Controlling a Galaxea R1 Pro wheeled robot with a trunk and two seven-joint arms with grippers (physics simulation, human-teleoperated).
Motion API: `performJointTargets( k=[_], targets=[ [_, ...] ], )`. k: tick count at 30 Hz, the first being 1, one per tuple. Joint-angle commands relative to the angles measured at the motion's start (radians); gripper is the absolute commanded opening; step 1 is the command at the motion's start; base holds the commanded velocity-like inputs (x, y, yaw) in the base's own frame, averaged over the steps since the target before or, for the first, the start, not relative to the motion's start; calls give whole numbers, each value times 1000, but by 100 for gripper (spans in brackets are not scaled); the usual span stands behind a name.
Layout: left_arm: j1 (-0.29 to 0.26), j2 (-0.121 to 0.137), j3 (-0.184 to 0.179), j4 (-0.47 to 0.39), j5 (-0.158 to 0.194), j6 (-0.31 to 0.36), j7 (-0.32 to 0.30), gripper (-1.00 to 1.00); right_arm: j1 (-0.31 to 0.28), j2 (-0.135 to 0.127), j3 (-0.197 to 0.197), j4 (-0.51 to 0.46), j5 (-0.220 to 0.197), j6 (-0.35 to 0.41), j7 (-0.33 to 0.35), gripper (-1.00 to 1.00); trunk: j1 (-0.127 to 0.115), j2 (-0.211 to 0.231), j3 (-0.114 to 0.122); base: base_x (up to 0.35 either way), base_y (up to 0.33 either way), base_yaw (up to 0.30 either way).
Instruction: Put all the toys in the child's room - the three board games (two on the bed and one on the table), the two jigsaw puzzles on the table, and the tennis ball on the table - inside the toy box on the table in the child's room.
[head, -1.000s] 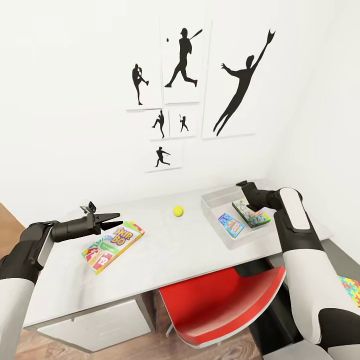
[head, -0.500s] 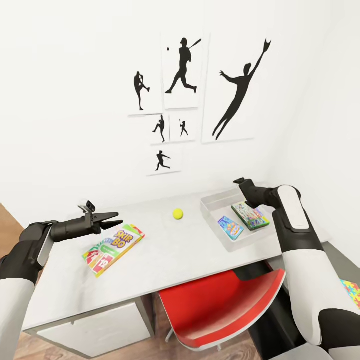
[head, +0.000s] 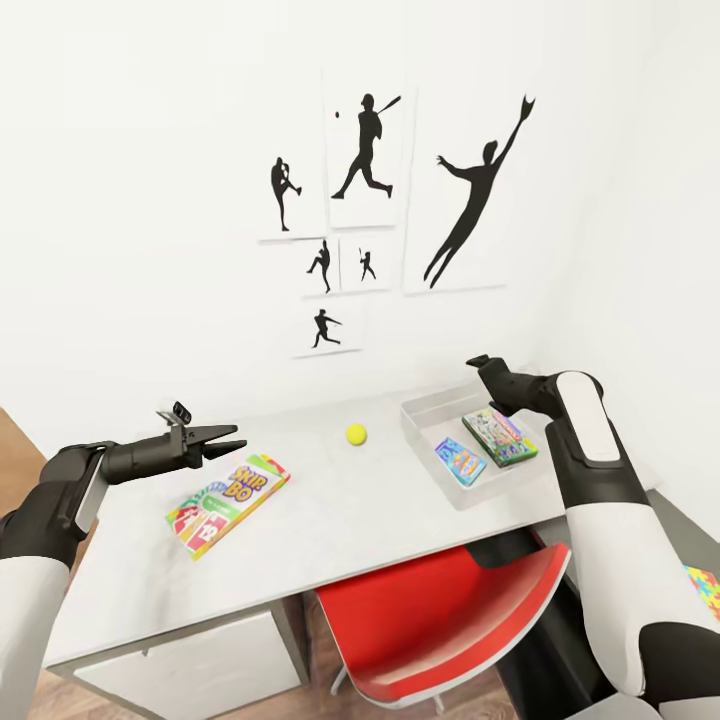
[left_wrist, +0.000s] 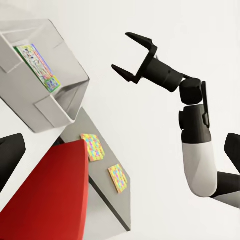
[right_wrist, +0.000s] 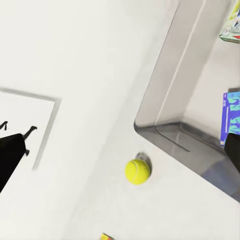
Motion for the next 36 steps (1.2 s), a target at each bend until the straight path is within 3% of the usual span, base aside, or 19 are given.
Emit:
performJointTargets(
  k=[1,36],
  targets=[
    [-1,0,-1,0,0,10,-4,100,0,0,-1,-3,-6,6,-7,100,1,-2,0,0,0,0],
    [1,0,-11,0,-5,2,-2,100,12,0,10,-61,-5,39,-7,100,1,-2,58,0,0,0]
  ],
)
